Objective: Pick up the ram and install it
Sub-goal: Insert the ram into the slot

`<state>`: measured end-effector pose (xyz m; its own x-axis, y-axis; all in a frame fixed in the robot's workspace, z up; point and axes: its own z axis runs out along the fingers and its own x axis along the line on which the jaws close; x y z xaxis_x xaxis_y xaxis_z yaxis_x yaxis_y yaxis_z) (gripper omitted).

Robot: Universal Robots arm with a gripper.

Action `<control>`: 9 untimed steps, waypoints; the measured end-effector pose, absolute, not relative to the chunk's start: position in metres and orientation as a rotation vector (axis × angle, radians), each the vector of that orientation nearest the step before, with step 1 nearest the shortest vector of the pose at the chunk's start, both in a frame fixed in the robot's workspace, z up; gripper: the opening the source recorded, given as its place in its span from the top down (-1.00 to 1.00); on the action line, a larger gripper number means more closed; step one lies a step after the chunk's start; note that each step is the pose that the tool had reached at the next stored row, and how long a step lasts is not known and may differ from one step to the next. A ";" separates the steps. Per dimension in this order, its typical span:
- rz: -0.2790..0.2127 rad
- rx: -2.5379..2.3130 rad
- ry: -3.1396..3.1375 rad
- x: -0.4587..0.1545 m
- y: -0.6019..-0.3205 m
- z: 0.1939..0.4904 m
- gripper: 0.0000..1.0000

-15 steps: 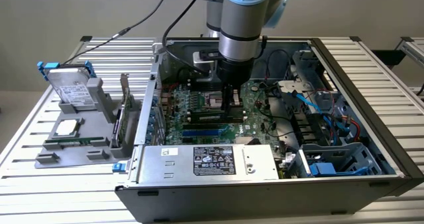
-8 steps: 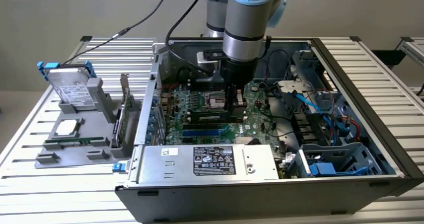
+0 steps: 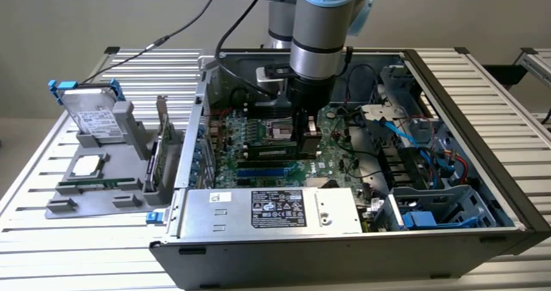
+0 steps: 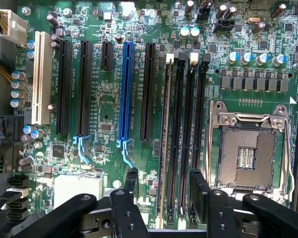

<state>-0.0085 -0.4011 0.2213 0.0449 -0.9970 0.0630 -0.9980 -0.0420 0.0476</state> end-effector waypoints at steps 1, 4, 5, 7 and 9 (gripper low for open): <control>0.019 2.213 -2.119 -0.008 -0.401 0.221 -0.07; 0.019 2.213 -2.119 -0.008 -0.401 0.221 -0.07; 0.019 2.213 -2.119 -0.008 -0.401 0.221 -0.07; 0.019 2.213 -2.119 -0.008 -0.401 0.221 -0.07; 0.019 2.213 -2.119 -0.008 -0.401 0.221 0.11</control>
